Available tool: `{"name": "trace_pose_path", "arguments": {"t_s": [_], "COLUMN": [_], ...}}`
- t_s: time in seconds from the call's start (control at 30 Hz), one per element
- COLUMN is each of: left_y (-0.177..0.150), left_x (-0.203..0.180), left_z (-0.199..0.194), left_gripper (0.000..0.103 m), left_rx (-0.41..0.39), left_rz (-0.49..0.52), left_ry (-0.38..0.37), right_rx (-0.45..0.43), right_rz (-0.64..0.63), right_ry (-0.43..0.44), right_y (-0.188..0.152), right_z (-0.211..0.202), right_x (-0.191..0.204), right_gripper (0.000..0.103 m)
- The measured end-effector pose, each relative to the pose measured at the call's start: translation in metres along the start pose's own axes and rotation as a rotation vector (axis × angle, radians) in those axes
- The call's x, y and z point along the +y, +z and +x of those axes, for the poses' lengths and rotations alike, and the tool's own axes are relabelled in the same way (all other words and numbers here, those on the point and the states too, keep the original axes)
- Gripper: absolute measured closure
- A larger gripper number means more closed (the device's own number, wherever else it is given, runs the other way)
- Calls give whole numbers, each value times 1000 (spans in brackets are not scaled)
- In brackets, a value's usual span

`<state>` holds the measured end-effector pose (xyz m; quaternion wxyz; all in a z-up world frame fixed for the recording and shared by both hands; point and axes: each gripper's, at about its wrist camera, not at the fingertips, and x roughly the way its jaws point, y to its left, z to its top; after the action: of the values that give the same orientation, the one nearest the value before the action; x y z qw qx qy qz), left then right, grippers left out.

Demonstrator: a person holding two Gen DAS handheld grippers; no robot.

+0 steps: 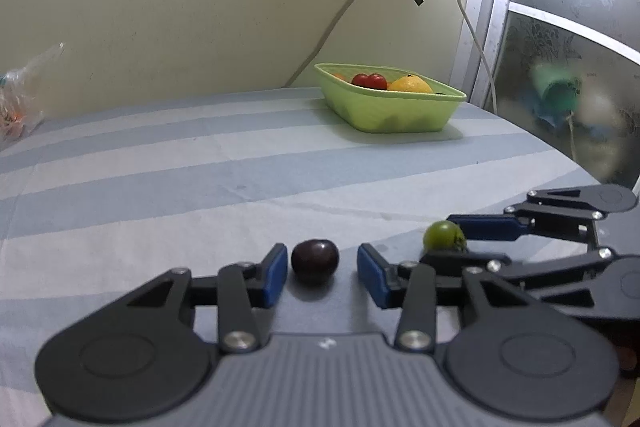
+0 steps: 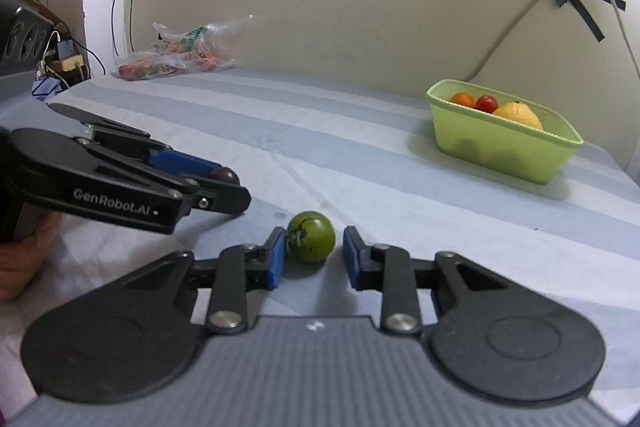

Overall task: Organize fruits
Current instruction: 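Grasp a dark plum tomato with the left tool while the right grasps a green tomato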

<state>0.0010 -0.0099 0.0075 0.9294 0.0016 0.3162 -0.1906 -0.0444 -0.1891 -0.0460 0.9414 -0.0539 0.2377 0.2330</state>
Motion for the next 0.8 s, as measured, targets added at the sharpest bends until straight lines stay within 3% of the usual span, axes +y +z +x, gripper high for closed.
{"name": "trace_pose_path", "arguments": {"t_s": [0.8], "left_y": [-4], "left_x": [0], "left_z": [-2], "left_gripper": [59], "left_rx": [-11], "left_rz": [2], "left_ry": [-4], "right_rx": [-2], "right_rz": [5], "right_ry": [-19], "right_y": [-8], "right_z": [-6], "right_x": [1], "right_gripper": [58]}}
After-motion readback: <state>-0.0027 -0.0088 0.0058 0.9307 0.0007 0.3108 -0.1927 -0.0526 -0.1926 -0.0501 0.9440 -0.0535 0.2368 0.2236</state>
